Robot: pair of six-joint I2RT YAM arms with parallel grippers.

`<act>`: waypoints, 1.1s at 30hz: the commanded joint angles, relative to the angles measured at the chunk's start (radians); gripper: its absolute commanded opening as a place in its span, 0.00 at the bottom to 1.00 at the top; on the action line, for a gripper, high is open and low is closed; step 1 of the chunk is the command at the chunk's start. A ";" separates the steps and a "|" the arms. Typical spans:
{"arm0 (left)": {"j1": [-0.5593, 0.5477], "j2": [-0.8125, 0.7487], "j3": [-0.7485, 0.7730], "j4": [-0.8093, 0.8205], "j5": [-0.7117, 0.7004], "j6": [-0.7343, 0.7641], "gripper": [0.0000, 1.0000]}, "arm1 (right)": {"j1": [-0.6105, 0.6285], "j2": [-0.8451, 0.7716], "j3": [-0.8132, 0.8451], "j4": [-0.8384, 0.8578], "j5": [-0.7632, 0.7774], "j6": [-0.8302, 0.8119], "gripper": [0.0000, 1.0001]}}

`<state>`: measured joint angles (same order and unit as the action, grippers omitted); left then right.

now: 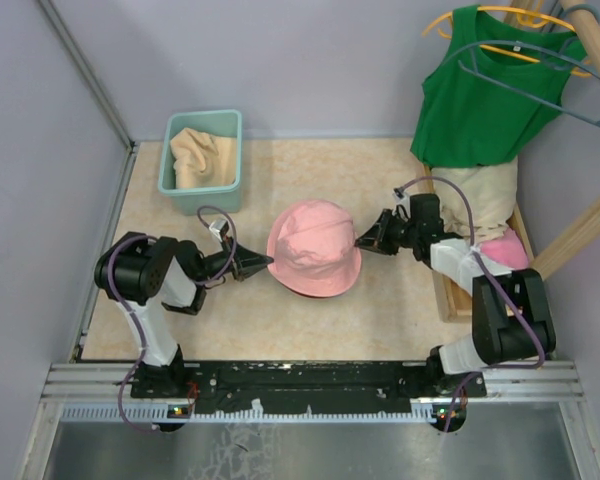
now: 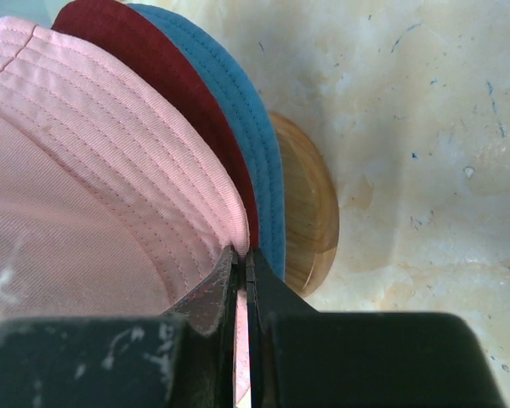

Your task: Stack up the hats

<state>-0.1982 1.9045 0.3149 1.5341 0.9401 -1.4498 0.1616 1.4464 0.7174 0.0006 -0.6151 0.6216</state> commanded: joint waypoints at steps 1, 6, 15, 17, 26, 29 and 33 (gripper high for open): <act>0.021 0.033 -0.023 0.206 0.013 0.025 0.00 | 0.001 -0.016 0.012 -0.178 0.162 -0.096 0.00; 0.029 -0.076 -0.028 -0.005 0.002 0.134 0.21 | 0.001 -0.088 0.056 -0.223 0.187 -0.099 0.21; 0.120 -0.246 -0.049 -0.299 -0.025 0.269 0.39 | -0.001 -0.136 0.112 -0.288 0.255 -0.112 0.56; 0.141 -0.337 -0.020 -0.475 -0.046 0.352 0.42 | -0.002 -0.143 0.114 -0.295 0.268 -0.115 0.59; 0.209 -0.499 0.585 -1.528 -0.309 0.835 0.69 | -0.014 -0.198 0.120 -0.311 0.299 -0.115 0.72; 0.214 -0.443 0.773 -1.608 -0.412 0.912 0.71 | -0.018 -0.206 0.120 -0.305 0.287 -0.111 0.73; 0.223 -0.357 0.957 -1.665 -0.558 0.994 0.74 | -0.033 -0.216 0.126 -0.300 0.259 -0.111 0.73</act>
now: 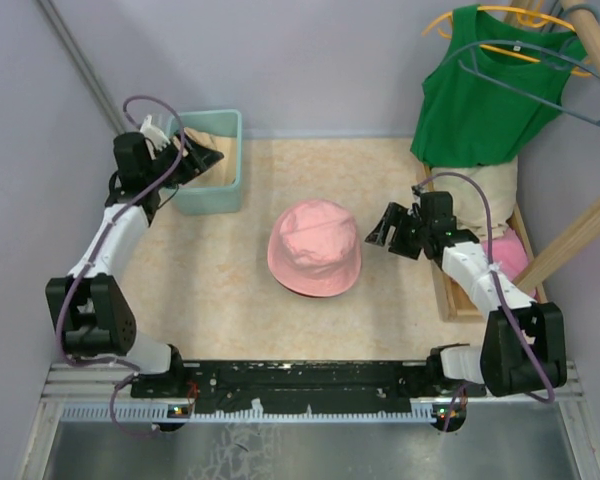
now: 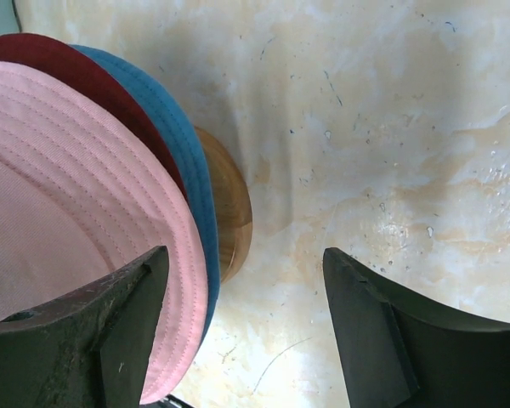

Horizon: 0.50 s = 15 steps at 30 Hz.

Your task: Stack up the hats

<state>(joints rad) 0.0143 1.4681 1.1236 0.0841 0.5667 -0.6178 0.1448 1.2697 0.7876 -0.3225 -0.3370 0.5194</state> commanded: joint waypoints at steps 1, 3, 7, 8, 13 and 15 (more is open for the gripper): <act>0.013 0.114 0.216 -0.252 -0.220 0.193 0.75 | -0.022 -0.044 0.056 0.025 -0.027 -0.010 0.73; 0.014 0.214 0.338 -0.335 -0.289 0.254 0.76 | -0.035 -0.051 0.057 0.028 -0.043 -0.010 0.73; 0.014 0.362 0.518 -0.408 -0.399 0.337 0.77 | -0.063 -0.065 0.061 0.034 -0.075 -0.017 0.73; 0.014 0.390 0.545 -0.410 -0.424 0.350 0.77 | -0.069 -0.067 0.064 0.032 -0.082 -0.019 0.73; 0.014 0.510 0.664 -0.426 -0.519 0.414 0.81 | -0.090 -0.075 0.090 0.005 -0.090 -0.041 0.73; 0.014 0.559 0.720 -0.439 -0.539 0.436 0.81 | -0.096 -0.085 0.091 0.000 -0.088 -0.045 0.73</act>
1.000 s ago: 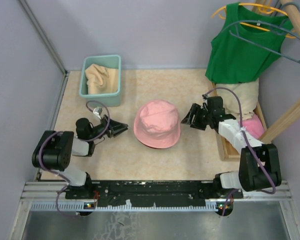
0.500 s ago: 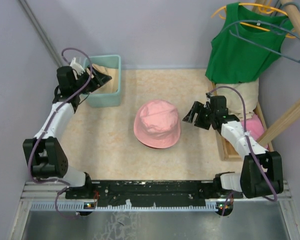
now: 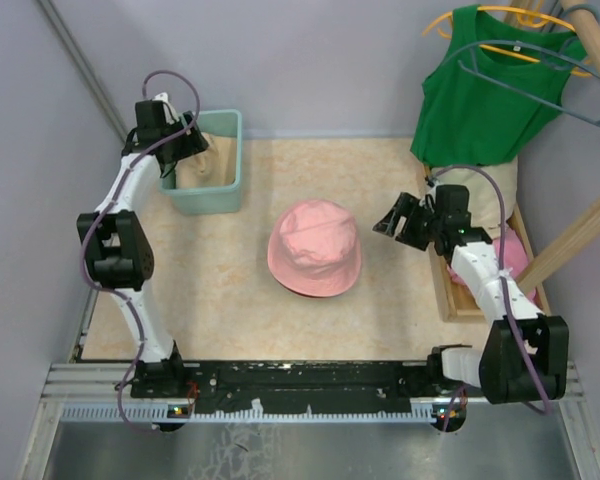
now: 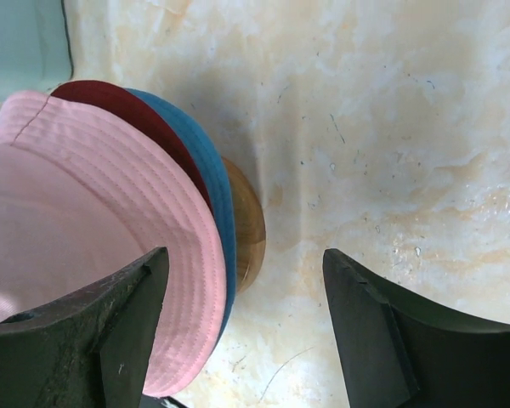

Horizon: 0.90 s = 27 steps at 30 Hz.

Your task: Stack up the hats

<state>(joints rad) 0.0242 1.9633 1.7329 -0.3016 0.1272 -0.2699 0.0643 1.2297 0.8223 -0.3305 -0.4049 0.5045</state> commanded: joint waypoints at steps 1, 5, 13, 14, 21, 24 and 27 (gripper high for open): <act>0.004 0.087 0.147 -0.059 -0.110 0.099 0.82 | -0.017 -0.049 0.057 0.004 -0.019 -0.029 0.73; 0.005 0.154 0.224 -0.072 -0.160 0.133 0.83 | -0.021 -0.061 0.055 -0.012 -0.010 -0.031 0.73; 0.004 0.283 0.306 -0.062 -0.133 0.115 0.84 | -0.027 -0.076 0.075 -0.056 0.022 -0.040 0.73; 0.003 0.293 0.318 -0.060 -0.126 0.111 0.84 | -0.026 -0.079 0.076 -0.063 0.027 -0.043 0.73; 0.001 0.363 0.393 -0.057 -0.127 0.109 0.82 | -0.038 -0.099 0.071 -0.088 0.043 -0.051 0.73; 0.002 0.378 0.410 -0.057 -0.126 0.109 0.74 | -0.038 -0.102 0.067 -0.090 0.041 -0.051 0.73; 0.001 0.390 0.419 -0.064 -0.115 0.109 0.38 | -0.038 -0.101 0.067 -0.089 0.041 -0.048 0.73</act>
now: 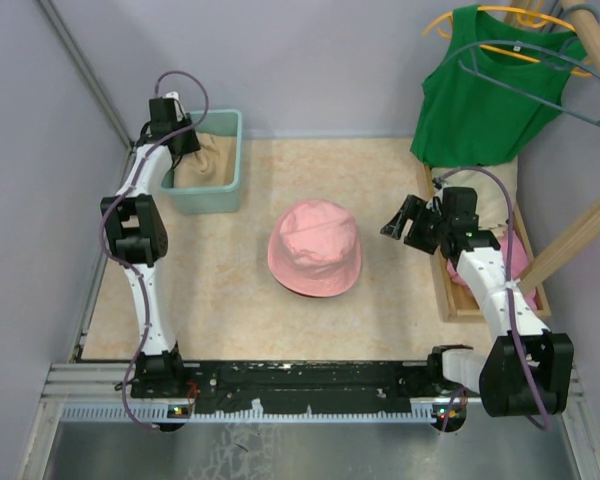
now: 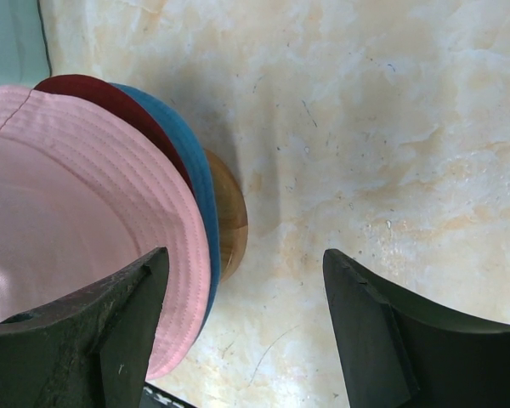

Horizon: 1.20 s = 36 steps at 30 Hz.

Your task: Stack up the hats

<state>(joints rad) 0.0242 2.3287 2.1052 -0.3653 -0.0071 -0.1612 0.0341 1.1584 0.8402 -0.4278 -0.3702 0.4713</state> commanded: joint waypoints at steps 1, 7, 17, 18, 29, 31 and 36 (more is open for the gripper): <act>0.002 0.024 0.046 0.000 0.028 0.000 0.28 | -0.008 -0.030 0.049 0.011 0.006 -0.013 0.73; 0.001 -0.008 0.046 0.004 0.114 -0.019 0.00 | -0.008 -0.032 0.050 0.018 0.000 -0.007 0.73; 0.001 -0.255 0.070 0.010 0.326 -0.137 0.00 | -0.008 -0.051 0.108 0.020 -0.025 0.000 0.73; 0.002 -0.279 0.070 0.006 0.352 -0.164 0.00 | -0.008 -0.055 0.123 0.021 -0.031 0.006 0.73; -0.062 -0.600 -0.087 0.120 0.576 -0.519 0.00 | 0.020 -0.074 0.212 0.382 -0.324 0.308 0.72; -0.092 -0.636 -0.108 0.153 0.590 -0.562 0.00 | 0.054 -0.072 0.184 0.551 -0.356 0.458 0.73; -0.160 -0.689 -0.154 0.239 0.631 -0.674 0.00 | 0.159 -0.051 0.142 0.926 -0.342 0.744 0.73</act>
<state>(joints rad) -0.0940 1.6596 1.9907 -0.2142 0.5648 -0.7055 0.1276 1.1126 0.9852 0.1184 -0.6674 0.9539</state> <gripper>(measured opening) 0.016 0.726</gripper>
